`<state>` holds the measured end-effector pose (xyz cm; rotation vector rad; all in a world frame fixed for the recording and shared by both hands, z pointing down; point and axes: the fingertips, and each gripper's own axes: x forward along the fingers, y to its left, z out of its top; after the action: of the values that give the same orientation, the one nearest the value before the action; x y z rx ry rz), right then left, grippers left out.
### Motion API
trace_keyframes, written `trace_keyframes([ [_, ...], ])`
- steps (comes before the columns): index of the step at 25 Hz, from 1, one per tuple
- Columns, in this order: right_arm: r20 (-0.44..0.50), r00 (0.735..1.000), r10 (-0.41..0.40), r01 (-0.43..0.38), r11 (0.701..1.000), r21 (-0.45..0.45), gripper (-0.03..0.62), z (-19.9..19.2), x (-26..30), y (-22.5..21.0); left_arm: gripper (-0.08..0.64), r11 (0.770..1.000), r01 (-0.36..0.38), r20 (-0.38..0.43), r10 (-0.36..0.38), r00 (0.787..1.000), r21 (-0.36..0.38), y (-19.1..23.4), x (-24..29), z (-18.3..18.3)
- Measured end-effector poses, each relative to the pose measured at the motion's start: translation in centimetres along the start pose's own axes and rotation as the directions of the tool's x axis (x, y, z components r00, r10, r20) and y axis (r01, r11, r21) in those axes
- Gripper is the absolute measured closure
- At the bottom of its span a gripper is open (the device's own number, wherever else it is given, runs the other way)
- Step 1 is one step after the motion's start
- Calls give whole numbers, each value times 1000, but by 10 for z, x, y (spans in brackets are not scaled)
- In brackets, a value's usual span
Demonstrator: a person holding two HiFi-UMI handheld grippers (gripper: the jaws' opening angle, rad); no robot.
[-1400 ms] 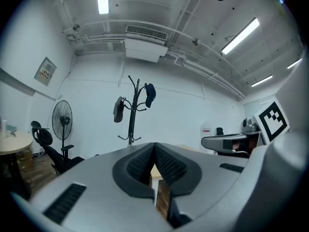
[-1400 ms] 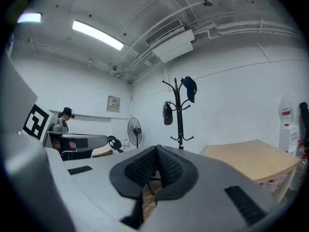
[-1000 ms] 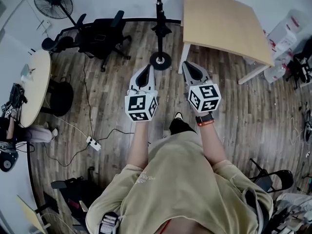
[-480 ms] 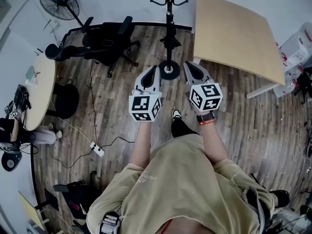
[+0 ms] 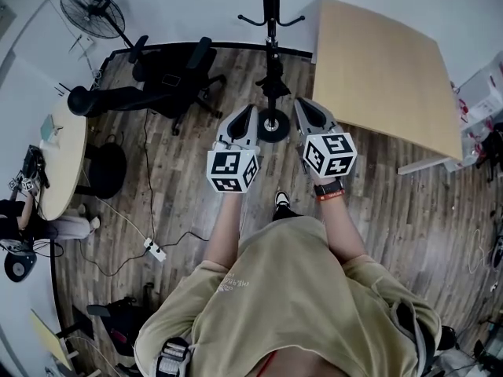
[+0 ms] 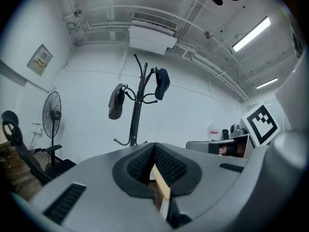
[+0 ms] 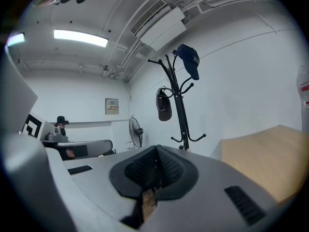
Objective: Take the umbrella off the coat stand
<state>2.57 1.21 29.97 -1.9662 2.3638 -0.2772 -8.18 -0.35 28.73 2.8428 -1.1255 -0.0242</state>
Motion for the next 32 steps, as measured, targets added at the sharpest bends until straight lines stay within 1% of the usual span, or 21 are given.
trace_keyframes([
  [9, 0, 1000, 1, -1, 1000, 21, 577, 3, 66, -79, 537, 1000, 19, -8, -19, 1000, 23, 14, 102, -6],
  [14, 13, 999, 48, -49, 993, 109, 577, -2, 91, -112, 536, 1000, 0, -29, 0, 1000, 22, 13, 137, -20],
  [18, 3, 1000, 23, -23, 997, 77, 577, -17, 111, -120, 536, 1000, -4, -50, 5, 999, 25, 25, 149, -33],
  [22, -31, 999, 35, -33, 997, 68, 577, -33, 125, -115, 537, 1000, -13, -65, 14, 998, 4, 39, 154, -45],
  [29, -68, 996, 50, -45, 997, 65, 577, -54, 142, -122, 537, 1000, 26, -65, -26, 998, 2, 49, 176, -59],
  [32, -99, 993, 63, -56, 995, 79, 577, -75, 156, -129, 537, 998, 56, -81, -54, 995, 20, 57, 188, -74],
])
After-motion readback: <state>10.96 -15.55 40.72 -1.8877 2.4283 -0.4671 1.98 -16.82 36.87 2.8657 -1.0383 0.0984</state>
